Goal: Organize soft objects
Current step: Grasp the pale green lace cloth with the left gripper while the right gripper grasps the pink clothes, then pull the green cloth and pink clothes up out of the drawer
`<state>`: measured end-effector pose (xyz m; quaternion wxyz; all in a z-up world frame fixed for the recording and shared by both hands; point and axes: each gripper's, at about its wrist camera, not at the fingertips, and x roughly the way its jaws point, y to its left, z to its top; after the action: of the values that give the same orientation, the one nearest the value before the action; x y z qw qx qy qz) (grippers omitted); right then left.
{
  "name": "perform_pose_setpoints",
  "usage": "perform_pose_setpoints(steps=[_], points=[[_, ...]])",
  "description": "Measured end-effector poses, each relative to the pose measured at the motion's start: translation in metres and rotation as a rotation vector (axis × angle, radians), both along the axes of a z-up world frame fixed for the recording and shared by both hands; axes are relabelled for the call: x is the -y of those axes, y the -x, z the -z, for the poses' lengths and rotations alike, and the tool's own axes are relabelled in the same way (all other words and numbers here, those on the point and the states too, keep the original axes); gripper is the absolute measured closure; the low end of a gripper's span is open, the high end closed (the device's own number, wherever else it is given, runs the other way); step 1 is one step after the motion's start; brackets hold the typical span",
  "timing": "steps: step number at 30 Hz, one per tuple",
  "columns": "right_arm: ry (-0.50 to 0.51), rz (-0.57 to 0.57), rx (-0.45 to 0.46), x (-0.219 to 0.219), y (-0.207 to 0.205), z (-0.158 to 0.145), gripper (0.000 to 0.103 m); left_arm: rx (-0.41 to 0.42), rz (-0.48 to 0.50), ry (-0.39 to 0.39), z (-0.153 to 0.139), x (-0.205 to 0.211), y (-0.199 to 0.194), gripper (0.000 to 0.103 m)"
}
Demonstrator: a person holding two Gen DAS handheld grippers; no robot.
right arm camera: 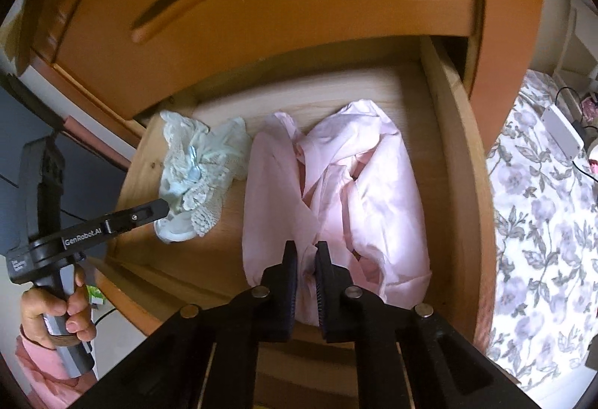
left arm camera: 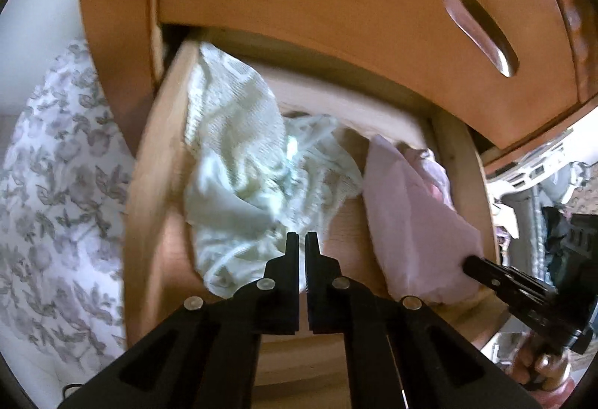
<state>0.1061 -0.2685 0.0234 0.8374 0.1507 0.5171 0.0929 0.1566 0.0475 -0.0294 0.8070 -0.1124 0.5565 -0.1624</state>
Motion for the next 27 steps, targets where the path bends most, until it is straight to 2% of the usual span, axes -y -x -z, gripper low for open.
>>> perform_pose_setpoints(steps=[4,5,7,8,9,13,16,21,25,27], points=[[0.002,-0.002,0.022,-0.002,0.003,-0.006,0.094,-0.011,0.031,-0.073,-0.005,-0.003,-0.006,0.100],[0.003,-0.003,0.026,-0.002,0.004,-0.008,0.094,-0.016,0.042,-0.092,-0.005,-0.001,-0.008,0.095],[0.007,-0.003,0.026,-0.003,0.004,-0.008,0.094,-0.040,0.074,-0.138,0.000,0.010,-0.012,0.075],[0.008,-0.005,0.025,-0.003,0.003,-0.009,0.094,-0.048,0.091,-0.161,0.001,0.015,-0.013,0.060],[0.010,-0.007,0.024,-0.004,0.003,-0.008,0.094,-0.053,0.119,-0.196,0.004,0.021,-0.014,0.057],[0.014,-0.009,0.027,-0.006,0.002,-0.009,0.094,-0.089,0.214,-0.334,0.015,0.040,-0.014,0.052],[0.012,-0.010,0.027,-0.008,0.001,-0.009,0.094,-0.106,0.263,-0.403,0.022,0.049,-0.017,0.051],[0.009,-0.014,0.024,-0.008,0.002,-0.009,0.094,-0.131,0.330,-0.468,0.028,0.065,-0.019,0.051],[0.005,-0.014,0.025,-0.007,0.002,-0.009,0.094,-0.174,0.375,-0.482,0.039,0.083,-0.027,0.051],[0.004,-0.016,0.024,-0.007,0.002,-0.009,0.094,-0.176,0.405,-0.505,0.044,0.097,-0.034,0.055]])
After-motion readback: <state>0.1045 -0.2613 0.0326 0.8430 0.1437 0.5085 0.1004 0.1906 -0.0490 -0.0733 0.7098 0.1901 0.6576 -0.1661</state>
